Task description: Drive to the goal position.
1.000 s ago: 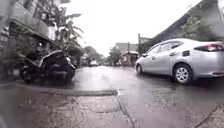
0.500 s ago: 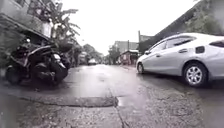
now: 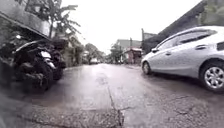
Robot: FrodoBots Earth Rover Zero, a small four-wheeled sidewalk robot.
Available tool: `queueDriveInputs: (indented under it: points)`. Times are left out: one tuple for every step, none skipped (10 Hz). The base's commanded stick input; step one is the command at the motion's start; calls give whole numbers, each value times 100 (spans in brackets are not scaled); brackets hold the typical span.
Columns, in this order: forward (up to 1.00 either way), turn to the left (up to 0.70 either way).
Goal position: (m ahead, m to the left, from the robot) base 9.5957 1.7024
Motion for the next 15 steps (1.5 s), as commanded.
queueDriveInputs:
  points:
    - [100,0]
    - [100,0]
    - [100,0]
    - [100,0]
    - [100,0]
    - [100,0]
    - [100,24]
    - [100,0]
    - [100,0]
    - [100,27]
    - [100,27]
    - [100,4]
    - [100,25]
    - [100,0]
    - [100,0]
